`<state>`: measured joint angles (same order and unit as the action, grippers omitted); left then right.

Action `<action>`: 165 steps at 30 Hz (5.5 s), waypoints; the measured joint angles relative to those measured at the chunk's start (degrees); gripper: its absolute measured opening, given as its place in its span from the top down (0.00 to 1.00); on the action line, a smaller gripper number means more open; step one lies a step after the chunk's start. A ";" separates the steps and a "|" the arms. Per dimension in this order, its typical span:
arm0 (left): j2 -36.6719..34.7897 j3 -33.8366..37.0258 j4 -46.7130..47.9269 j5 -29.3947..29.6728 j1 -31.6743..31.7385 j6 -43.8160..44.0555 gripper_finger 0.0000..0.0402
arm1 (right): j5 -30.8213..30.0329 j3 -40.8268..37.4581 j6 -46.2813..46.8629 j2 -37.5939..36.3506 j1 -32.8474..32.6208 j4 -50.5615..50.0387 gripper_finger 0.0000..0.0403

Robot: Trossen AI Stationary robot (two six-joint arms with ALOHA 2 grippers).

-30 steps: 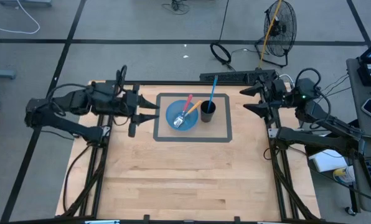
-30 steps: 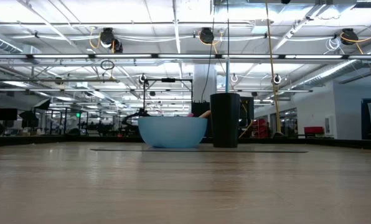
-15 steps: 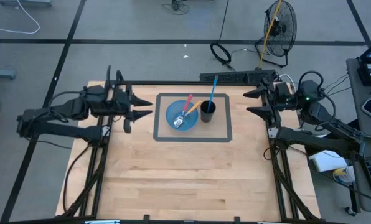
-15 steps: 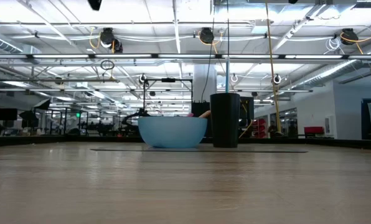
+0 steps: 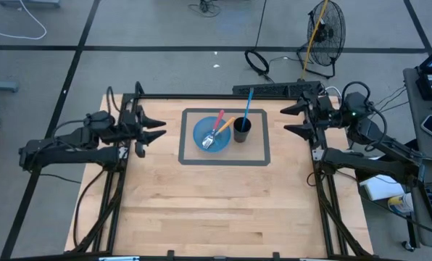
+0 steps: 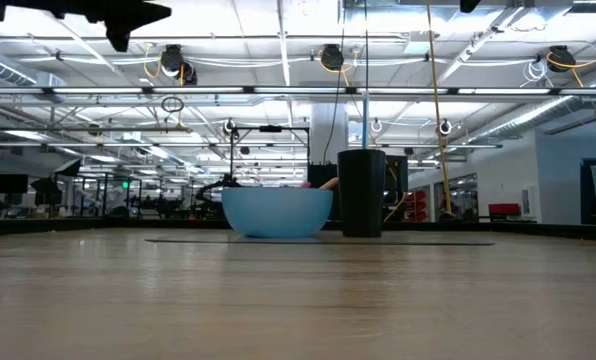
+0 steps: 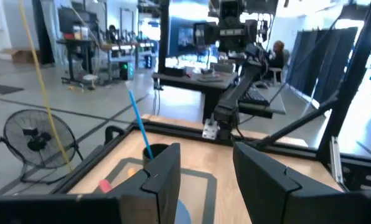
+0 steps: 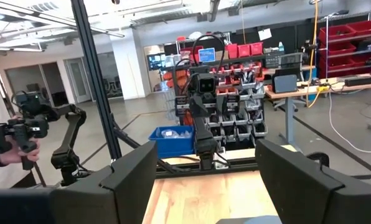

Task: Pick & Place Utensil
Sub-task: Return to Home Position

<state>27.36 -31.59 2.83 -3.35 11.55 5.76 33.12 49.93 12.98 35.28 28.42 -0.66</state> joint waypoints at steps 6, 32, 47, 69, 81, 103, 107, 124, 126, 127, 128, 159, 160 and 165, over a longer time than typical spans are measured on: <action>-6.92 4.15 -0.13 2.22 -0.12 0.91 0.62 | -0.02 0.00 0.01 0.11 0.00 -1.97 0.34; -25.59 16.33 0.64 13.69 -11.68 2.30 0.62 | -0.04 0.00 -0.16 0.14 0.00 -4.19 0.34; -27.11 17.05 6.16 15.80 -16.51 1.47 0.62 | -0.04 0.00 -0.18 0.16 0.00 -4.24 0.34; -27.10 30.75 -20.55 10.01 -17.85 -8.11 0.62 | 0.11 -2.27 -0.20 -0.10 -0.02 -3.85 0.34; -27.11 30.75 -19.59 4.35 -13.40 -6.80 0.62 | 0.50 -7.06 0.04 -7.62 -3.88 -1.67 0.34; -27.10 30.75 -19.32 4.27 -13.49 -5.58 0.62 | -27.25 -37.01 -1.73 -15.56 -27.48 31.64 0.34; -27.11 30.75 -19.32 3.81 -13.49 -5.64 0.62 | -28.75 -40.06 -0.49 -17.77 -28.99 29.31 0.34; -27.09 30.75 -18.53 0.85 -13.49 -5.90 0.62 | -31.71 -46.04 2.42 -35.26 -29.31 12.52 0.34; -27.09 30.75 -18.08 0.85 -13.49 -5.93 0.62 | -32.56 -46.01 2.44 -35.10 -29.29 10.45 0.34; -27.11 30.75 -17.84 0.85 -13.49 -5.92 0.62 | -33.07 -46.01 2.58 -35.04 -29.29 10.27 0.34; -27.11 30.75 -17.69 0.83 -13.49 -5.90 0.62 | -33.31 -46.03 2.90 -35.11 -29.29 9.66 0.34; -27.10 30.73 -10.97 0.19 -13.49 -4.59 0.62 | -33.29 -46.14 5.00 -35.12 -29.29 0.54 0.34; -27.10 30.73 -10.80 0.19 -13.49 -4.59 0.62 | -33.29 -46.14 5.00 -35.09 -29.29 0.50 0.34; -27.11 30.73 -9.04 -0.46 -13.49 -4.33 0.62 | -33.22 -46.16 4.96 -35.02 -29.29 0.43 0.34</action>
<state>0.25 -0.86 -6.21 -3.81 -1.93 1.43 -0.10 3.77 17.94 0.26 -0.86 -0.23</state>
